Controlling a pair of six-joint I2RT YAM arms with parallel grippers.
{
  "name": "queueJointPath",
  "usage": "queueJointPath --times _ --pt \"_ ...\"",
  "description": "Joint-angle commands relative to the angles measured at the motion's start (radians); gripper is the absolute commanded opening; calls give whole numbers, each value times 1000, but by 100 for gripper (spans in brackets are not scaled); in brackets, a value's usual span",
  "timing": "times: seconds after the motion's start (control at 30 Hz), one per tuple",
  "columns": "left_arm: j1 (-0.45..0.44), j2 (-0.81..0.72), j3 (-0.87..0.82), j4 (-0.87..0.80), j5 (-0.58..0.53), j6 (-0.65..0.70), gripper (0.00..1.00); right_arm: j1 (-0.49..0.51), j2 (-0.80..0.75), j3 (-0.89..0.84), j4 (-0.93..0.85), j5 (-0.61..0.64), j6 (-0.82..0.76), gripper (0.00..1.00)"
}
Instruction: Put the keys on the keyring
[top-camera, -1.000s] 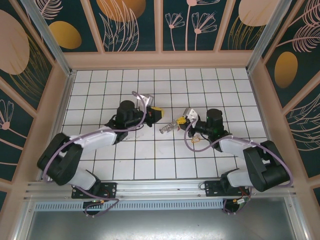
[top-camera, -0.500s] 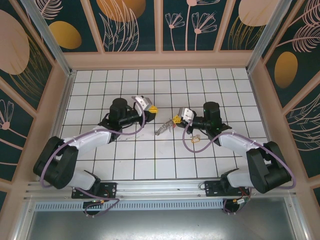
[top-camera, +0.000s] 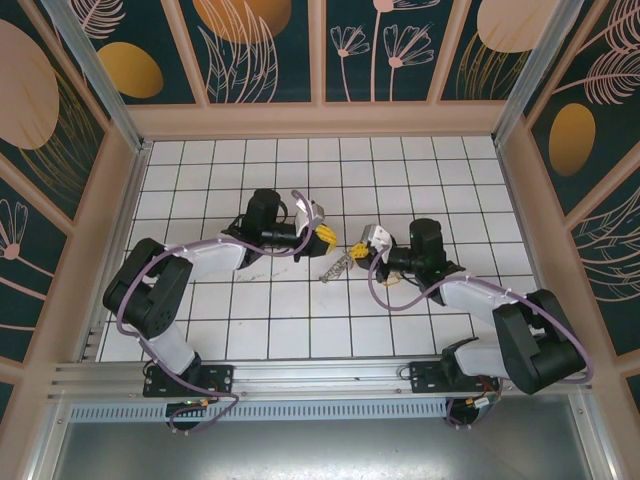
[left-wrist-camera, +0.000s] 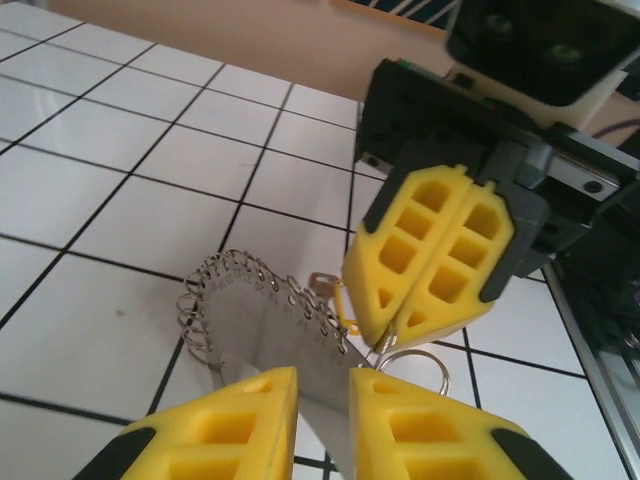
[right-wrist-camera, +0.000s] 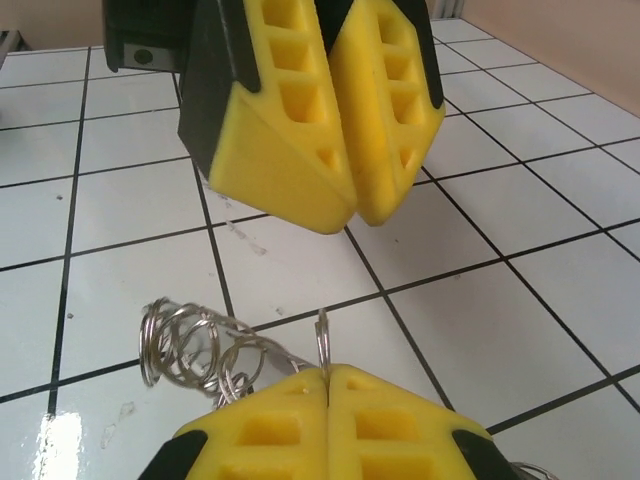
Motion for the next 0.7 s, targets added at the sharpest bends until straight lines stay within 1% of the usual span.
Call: queueJointPath --times 0.0,0.13,0.23,0.3,0.37,0.43,0.67 --pt "-16 -10 -11 -9 59 106 22 -7 -21 -37 120 -26 88 0" --pt "-23 7 14 -37 73 129 23 -14 -22 -55 143 -40 111 0" --pt "-34 59 71 -143 91 209 24 -25 -29 -90 204 -42 146 0" --pt "-37 82 98 -230 111 275 25 -32 -30 -99 216 -43 156 0" --pt "-39 100 143 -277 123 326 25 -37 -32 -106 224 -45 161 0" --pt "-40 113 151 -266 119 337 25 -39 -32 -114 236 -47 166 0" --pt "-40 164 221 -326 89 388 25 -53 -30 -117 248 -57 168 0"
